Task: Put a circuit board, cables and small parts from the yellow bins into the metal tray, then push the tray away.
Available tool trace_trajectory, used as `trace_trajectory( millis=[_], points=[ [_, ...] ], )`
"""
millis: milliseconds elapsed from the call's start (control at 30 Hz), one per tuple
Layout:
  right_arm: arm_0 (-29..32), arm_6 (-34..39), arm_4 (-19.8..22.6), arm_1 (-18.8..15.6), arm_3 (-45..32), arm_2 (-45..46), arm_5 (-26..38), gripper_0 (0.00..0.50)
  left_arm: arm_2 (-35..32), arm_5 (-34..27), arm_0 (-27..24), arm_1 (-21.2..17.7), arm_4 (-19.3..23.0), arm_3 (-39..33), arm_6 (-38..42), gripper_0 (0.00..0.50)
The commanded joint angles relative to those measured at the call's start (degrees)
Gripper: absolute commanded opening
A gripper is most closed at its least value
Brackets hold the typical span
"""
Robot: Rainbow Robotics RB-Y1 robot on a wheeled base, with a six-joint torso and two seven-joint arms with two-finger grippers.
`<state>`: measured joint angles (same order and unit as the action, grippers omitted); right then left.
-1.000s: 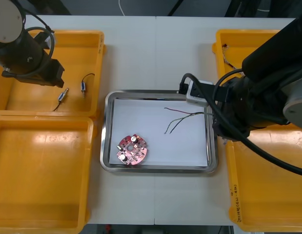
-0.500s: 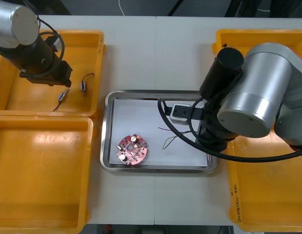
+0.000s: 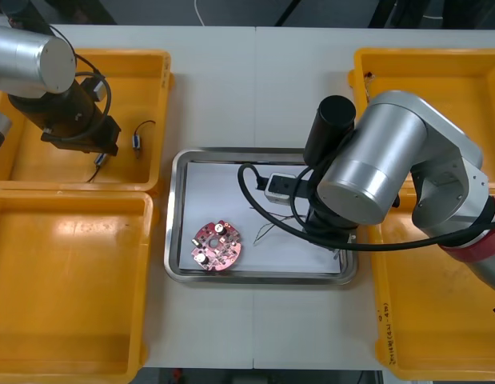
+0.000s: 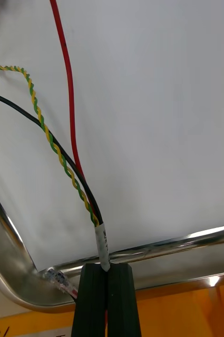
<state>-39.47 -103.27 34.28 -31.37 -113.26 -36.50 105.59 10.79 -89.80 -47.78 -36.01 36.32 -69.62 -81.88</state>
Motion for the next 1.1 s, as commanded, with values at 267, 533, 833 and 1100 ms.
trace_trajectory(
  millis=[267, 533, 833, 1100],
  points=[
    [-1.6, -3.0, 0.6, 1.0, 4.5, -3.8, -7.2, 0.000, 5.0, 4.6, -2.7, 0.8, -1.3, 3.3, -6.8, 0.500],
    [-1.6, -3.3, -0.5, 1.0, 5.7, -4.9, -8.9, 0.500, 6.5, 5.7, -2.7, 0.9, -1.3, 4.4, -6.7, 0.500],
    [-1.7, -3.3, -1.8, 1.0, 5.3, -4.5, -8.4, 0.500, 6.7, 5.3, -2.7, 0.9, -0.3, 4.4, -6.6, 0.000],
    [-1.8, -3.0, -1.3, 1.0, 2.6, 0.2, -4.9, 0.500, 2.5, 2.0, -3.2, 0.9, 0.2, 3.4, -7.2, 0.000]
  ],
)
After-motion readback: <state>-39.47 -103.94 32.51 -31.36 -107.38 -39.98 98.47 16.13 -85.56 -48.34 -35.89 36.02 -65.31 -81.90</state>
